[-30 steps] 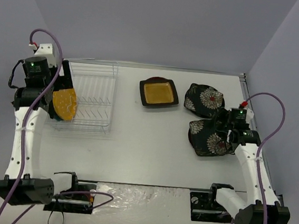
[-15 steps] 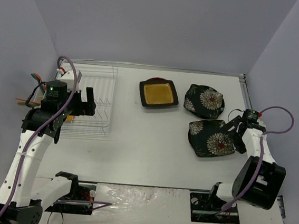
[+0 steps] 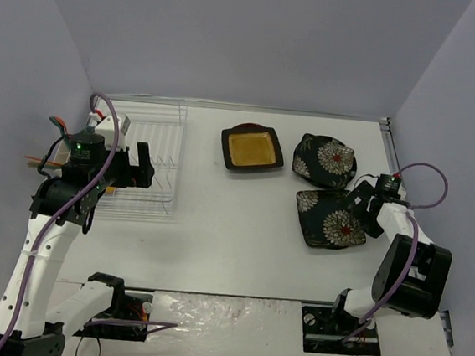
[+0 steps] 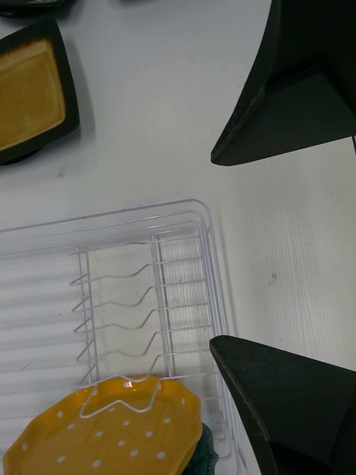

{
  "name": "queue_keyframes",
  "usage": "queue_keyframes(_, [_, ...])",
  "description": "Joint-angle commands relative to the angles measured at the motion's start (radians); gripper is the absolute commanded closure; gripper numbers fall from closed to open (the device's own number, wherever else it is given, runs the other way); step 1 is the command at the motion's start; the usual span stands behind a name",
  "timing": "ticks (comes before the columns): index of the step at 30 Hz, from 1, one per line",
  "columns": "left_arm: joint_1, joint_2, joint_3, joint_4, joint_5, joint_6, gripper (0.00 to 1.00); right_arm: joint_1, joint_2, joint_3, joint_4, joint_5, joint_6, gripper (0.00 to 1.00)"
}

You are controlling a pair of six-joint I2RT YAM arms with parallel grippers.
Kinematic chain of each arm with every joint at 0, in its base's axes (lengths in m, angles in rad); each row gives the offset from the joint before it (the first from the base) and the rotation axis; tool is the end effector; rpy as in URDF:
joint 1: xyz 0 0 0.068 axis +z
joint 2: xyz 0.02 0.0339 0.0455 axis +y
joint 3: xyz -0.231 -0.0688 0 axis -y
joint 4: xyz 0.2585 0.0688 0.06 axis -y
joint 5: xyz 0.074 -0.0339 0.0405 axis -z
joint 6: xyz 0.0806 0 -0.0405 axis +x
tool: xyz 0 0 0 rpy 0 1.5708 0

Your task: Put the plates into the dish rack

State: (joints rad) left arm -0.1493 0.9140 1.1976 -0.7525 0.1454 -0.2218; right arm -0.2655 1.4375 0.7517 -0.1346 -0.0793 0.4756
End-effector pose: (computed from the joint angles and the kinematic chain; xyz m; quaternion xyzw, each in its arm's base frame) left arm 0.2430 -0.0484 0.3569 0.0072 0.8506 -0.1571 0.5017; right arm 0.3226 -0.0811 0.1123 0.3231 0.8719 0.0751 0.3603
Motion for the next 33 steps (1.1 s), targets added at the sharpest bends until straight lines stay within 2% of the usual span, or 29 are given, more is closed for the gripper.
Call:
queue_keyframes(1, [-0.003,0.001,0.025,0.047,0.021,-0.02,0.03,0.067,0.009,-0.04,0.028,-0.011,-0.021,0.04])
queue_keyframes(13, [-0.003,0.003,0.021,0.05,0.031,-0.027,0.03,0.243,-0.028,-0.106,0.053,0.014,0.053,0.11])
queue_keyframes(20, [-0.004,-0.003,0.01,0.044,0.034,-0.032,0.03,0.481,-0.028,-0.108,0.096,0.032,0.185,0.12])
queue_keyframes(25, [-0.004,-0.01,-0.007,0.044,0.054,-0.057,0.03,0.64,0.051,-0.03,0.125,0.056,0.258,0.12])
queue_keyframes(29, [-0.008,-0.009,-0.02,0.045,0.06,-0.074,0.03,0.669,0.105,0.02,0.124,0.067,0.275,0.11])
queue_keyframes(33, [-0.009,-0.018,-0.028,0.038,0.067,-0.089,0.03,0.669,0.079,0.058,0.052,0.139,0.271,0.11])
